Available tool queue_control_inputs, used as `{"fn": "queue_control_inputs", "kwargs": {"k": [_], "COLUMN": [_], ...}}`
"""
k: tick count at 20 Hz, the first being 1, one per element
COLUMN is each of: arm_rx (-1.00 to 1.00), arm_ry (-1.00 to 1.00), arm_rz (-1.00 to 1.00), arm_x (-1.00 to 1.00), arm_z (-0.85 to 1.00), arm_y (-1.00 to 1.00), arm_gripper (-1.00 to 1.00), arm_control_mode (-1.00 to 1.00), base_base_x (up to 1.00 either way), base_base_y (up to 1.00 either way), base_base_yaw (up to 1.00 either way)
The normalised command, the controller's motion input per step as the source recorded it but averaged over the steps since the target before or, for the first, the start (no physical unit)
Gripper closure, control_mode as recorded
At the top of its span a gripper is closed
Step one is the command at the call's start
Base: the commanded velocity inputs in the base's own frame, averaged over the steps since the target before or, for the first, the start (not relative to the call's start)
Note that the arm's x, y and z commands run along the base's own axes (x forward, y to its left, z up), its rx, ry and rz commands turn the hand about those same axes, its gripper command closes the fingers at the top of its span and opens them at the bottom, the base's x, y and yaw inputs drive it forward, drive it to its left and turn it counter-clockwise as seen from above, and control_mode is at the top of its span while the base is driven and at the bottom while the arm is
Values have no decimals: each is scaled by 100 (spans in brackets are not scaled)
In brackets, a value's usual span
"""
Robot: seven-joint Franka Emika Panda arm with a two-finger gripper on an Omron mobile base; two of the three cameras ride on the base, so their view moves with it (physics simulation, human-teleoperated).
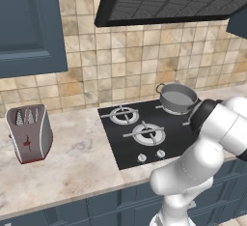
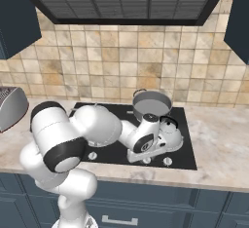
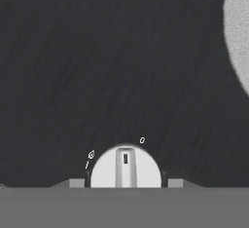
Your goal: Pick the kettle from the cabinet and place it on a stove burner. Then pick the pot from the counter and place it on another stove burner. Finally, turn both burners on.
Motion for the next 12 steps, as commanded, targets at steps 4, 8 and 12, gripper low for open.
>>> {"fn": "queue_control_inputs", "kwargs": {"k": [4, 8, 12], "arm_rx": [-8, -7, -7], "arm_ry": [0, 0, -2], "arm_rz": [22, 22, 22], "arm_x": [-15, -17, -23], "arm_z": [-40, -41, -42], "arm_y": [28, 22, 19], "arm_gripper": [100, 100, 100], "arm_control_mode": [-100, -100, -100], "base_base_x": [0, 0, 0], "base_base_y": [0, 0, 0], "base_base_yaw": [0, 0, 0]}}
